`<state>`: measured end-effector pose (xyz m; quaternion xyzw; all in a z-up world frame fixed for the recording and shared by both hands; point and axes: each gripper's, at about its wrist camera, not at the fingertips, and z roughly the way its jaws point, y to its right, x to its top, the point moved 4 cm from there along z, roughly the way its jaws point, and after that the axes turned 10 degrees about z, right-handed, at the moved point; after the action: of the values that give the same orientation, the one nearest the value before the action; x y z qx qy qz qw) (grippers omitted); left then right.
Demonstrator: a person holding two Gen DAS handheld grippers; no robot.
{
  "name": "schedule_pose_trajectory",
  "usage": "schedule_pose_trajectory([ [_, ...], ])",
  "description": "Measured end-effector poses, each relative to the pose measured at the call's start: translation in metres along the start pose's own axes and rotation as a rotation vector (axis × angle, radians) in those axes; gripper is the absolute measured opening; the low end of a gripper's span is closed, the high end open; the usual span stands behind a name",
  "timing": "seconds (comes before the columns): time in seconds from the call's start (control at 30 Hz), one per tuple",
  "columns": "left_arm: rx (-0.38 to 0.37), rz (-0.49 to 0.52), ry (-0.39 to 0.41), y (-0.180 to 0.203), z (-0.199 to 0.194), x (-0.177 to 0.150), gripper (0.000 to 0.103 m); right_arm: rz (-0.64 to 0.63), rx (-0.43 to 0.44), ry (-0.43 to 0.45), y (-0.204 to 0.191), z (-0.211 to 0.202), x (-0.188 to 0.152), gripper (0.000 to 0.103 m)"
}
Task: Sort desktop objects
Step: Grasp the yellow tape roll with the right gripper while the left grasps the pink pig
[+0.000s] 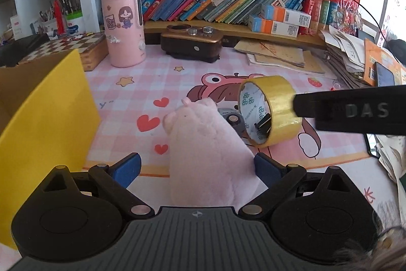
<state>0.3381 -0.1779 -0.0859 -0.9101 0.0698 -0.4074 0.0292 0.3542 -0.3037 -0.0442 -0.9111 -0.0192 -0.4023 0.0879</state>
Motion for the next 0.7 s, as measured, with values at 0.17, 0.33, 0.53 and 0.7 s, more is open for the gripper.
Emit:
schedule_pose_trajectory([
  [0.17, -0.038, -0.027, -0.012, 0.003, 0.013, 0.001, 0.079, -0.037, 0.029, -0.024, -0.013, 0.018, 0.002, 0.076],
  [0.33, -0.058, -0.020, -0.015, 0.008, 0.022, 0.002, 0.066, -0.069, -0.001, -0.053, -0.016, 0.037, 0.005, 0.076],
  [0.53, -0.063, -0.043, -0.019, -0.013, -0.003, -0.007, 0.060, -0.107, -0.022, -0.092, -0.019, 0.054, 0.000, 0.076],
  [0.7, -0.041, -0.091, -0.008, -0.040, -0.038, -0.019, 0.060, -0.154, -0.046, -0.094, -0.028, 0.067, -0.005, 0.076],
])
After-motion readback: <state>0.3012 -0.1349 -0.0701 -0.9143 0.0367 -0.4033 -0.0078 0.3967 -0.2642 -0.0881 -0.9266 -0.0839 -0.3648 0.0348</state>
